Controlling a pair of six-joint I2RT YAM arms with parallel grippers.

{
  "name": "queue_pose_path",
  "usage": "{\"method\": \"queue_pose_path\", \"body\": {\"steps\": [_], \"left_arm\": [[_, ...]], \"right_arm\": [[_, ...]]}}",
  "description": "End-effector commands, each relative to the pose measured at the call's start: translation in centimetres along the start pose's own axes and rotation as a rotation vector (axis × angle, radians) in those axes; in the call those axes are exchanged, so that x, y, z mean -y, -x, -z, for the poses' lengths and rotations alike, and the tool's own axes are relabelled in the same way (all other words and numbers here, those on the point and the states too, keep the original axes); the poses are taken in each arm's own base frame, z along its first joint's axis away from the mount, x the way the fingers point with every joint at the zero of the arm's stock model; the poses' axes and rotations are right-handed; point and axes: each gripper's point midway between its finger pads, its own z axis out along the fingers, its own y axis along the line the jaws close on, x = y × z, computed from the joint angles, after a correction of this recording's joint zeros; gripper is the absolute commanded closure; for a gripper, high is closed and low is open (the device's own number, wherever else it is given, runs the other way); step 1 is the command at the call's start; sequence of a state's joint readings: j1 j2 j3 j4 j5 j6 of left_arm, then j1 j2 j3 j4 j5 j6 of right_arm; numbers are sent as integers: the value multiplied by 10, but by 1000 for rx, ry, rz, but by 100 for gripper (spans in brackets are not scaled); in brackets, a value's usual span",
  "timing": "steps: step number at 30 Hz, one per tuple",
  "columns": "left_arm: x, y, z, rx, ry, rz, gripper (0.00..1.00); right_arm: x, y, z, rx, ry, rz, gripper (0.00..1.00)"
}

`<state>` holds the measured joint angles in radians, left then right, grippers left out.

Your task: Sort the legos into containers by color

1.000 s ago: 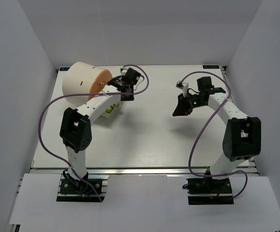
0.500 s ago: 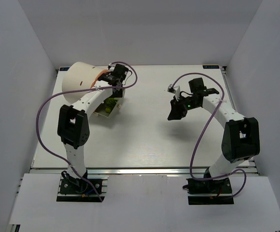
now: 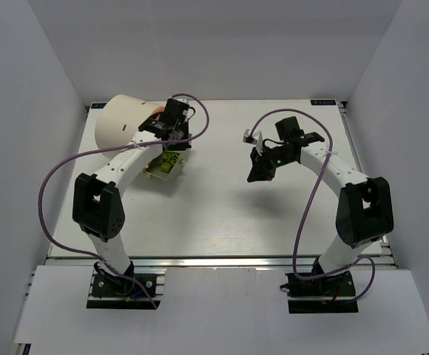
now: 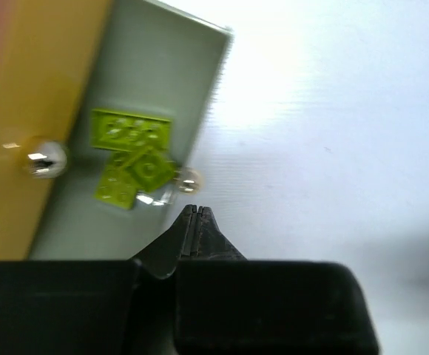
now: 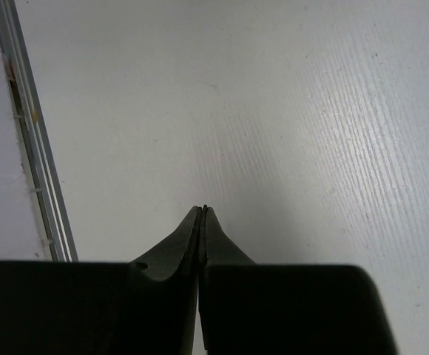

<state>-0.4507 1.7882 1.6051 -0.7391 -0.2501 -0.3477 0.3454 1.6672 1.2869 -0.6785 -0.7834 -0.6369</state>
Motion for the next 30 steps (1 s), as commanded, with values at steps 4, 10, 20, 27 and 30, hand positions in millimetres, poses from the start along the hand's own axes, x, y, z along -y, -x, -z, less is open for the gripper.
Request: {"method": "queue_pose_path", "body": {"steps": [4, 10, 20, 27, 30], "left_arm": [[39, -17, -19, -45, -215, -48, 100], [25, -13, -56, -65, -53, -98, 99], [-18, -1, -81, -40, 255, -188, 30], [-42, -13, -88, -85, 342, -221, 17], [-47, -18, -90, -95, 361, -235, 15]], "right_arm": [[8, 13, 6, 31, -57, 45, 100], [8, 3, 9, 16, -79, 33, 100], [7, -2, 10, 3, -91, 33, 100], [9, -1, 10, 1, -92, 23, 100], [11, 1, 10, 0, -96, 24, 100]]}}
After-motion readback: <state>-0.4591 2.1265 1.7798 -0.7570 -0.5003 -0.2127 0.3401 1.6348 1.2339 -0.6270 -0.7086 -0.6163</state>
